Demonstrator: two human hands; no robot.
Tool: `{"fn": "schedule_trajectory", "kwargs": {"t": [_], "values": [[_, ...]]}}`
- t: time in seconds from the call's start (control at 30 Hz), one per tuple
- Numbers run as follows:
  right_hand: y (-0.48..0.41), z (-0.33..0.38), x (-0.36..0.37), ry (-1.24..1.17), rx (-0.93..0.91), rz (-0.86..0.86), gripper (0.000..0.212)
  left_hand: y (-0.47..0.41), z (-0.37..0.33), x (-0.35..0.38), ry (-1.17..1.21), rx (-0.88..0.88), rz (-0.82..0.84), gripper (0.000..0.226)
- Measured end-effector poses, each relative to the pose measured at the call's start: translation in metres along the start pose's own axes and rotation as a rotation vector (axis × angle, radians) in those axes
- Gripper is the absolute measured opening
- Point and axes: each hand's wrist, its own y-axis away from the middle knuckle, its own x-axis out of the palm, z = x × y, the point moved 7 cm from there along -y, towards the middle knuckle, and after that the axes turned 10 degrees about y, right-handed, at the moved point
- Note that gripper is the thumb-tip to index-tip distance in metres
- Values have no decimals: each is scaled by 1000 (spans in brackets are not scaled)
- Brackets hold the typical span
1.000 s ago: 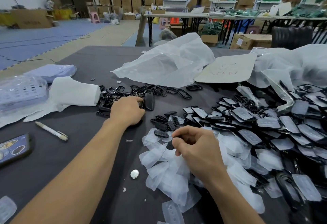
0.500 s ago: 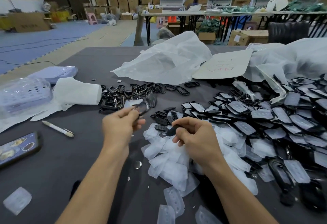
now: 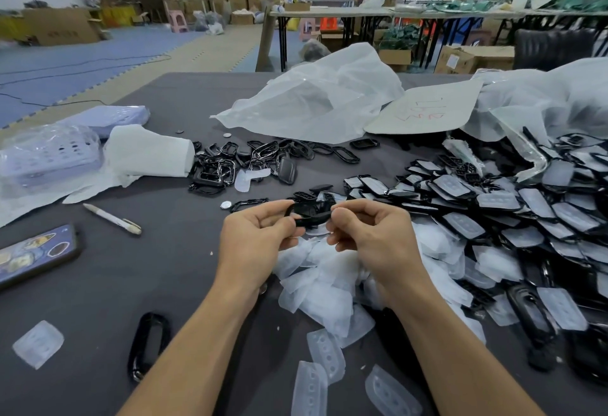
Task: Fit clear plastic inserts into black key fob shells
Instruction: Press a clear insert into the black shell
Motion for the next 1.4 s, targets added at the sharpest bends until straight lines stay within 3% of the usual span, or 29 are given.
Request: {"fn": "schedule_trajectory", "kwargs": {"t": [0.27,0.47,1.27,1.4], "values": [[-1,2,-3,47,-23,-70,26,1,0,5,84,-47,49,29],[-1,3,-2,91,-70,-81,18,2,0,6,94,-55,71,34],[0,1,-3,135,-10,-108,29,9,-1,16,101,-91,158,31],[2,7,-10,138,-80,-196,26,9,-2,15,94,-84,142,29]]}}
